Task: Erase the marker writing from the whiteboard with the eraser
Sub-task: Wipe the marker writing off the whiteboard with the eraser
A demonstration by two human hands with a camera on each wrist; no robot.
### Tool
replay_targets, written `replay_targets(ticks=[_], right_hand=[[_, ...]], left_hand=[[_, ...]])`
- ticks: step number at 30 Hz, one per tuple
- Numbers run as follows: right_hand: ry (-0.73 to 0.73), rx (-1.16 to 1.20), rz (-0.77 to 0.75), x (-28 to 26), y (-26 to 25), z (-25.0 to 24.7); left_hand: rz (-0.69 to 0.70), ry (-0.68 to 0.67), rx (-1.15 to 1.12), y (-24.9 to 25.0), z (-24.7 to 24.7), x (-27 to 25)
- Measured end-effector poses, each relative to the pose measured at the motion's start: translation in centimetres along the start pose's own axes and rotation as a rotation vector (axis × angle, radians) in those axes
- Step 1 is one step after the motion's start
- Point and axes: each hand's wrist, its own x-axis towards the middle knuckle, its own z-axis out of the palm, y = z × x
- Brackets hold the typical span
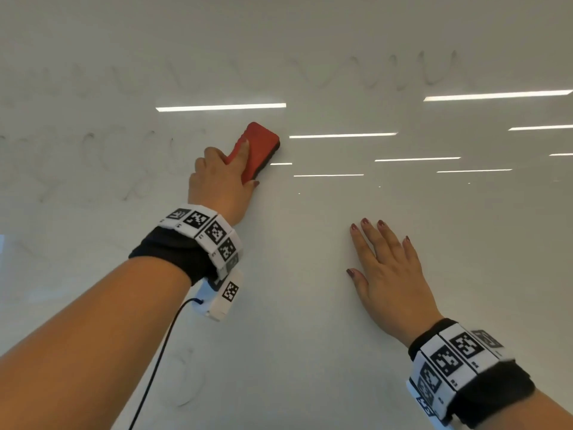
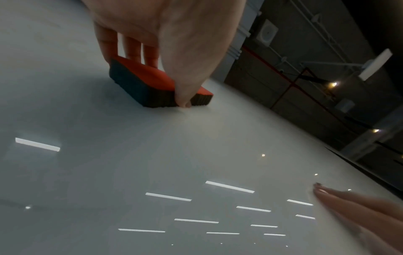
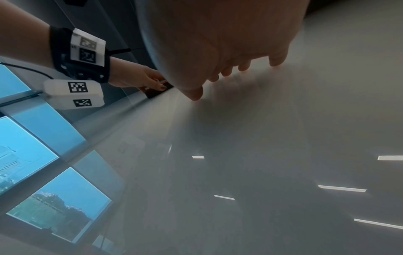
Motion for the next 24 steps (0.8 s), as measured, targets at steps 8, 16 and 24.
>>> replay_targets(ticks=[8, 16, 24], right_hand=[[0.046, 0.050, -0.020, 0.1, -0.1, -0.2], [0.166, 0.177, -0.109, 3.6, 0.2, -2.2], [0.217, 0.129, -0.246, 6.8, 1.9, -2.3]], left_hand=[[0.307, -0.021, 0.053, 4.6, 1.7, -3.1], [0.439, -0.014, -0.095, 6.2, 1.9, -3.6], [0.401, 0.062, -0.364, 7.6, 3.4, -3.6]])
